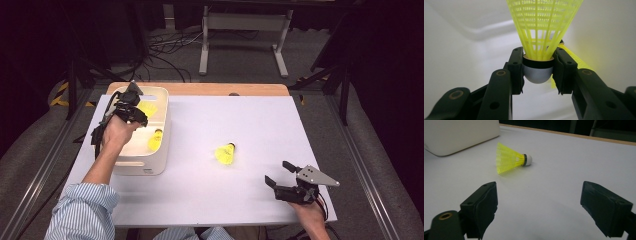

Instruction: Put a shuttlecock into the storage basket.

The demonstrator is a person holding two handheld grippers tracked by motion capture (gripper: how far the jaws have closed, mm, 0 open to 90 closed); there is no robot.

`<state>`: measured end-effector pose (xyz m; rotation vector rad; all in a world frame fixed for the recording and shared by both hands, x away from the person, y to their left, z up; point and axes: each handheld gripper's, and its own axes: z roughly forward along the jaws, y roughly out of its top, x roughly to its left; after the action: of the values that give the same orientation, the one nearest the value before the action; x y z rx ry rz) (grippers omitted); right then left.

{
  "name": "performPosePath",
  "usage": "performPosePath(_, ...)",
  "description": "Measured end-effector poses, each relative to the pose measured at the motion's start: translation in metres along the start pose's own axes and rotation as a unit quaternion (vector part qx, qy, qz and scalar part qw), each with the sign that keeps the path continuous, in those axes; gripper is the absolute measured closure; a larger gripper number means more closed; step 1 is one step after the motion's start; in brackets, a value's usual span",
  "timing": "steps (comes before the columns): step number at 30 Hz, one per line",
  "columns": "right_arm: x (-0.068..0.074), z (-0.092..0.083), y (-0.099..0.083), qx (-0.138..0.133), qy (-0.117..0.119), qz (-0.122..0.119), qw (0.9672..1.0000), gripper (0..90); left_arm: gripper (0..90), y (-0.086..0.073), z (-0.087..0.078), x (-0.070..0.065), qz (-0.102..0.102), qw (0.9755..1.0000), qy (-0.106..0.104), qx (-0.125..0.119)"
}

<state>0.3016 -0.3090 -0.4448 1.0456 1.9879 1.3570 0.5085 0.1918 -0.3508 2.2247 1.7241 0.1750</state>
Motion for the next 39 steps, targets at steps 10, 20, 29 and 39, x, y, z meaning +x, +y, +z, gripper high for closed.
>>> performPosePath(10, 0.0, 0.0, 0.0, 0.0, 0.001, -0.002, 1.0, 14.7, 63.7, 0.002, 0.005, 0.002, 0.001, 1.0, 0.002, 0.003)
performPosePath(20, 0.0, 0.0, 0.0, 0.0, 0.0, 0.001, 1.0, 14.7, 56.9, 0.004, 0.013, 0.0, 0.003, 0.9999, 0.004, 0.011)
performPosePath(29, 0.0, 0.0, 0.0, -0.001, 0.001, 0.002, 1.0, 14.6, 46.4, 0.002, 0.008, -0.004, 0.007, 0.9999, 0.008, 0.003)
performPosePath(39, 0.0, 0.0, 0.0, -0.002, 0.0, 0.002, 1.0, 14.7, 41.3, 0.0, 0.002, -0.007, 0.009, 0.9999, 0.002, -0.003)
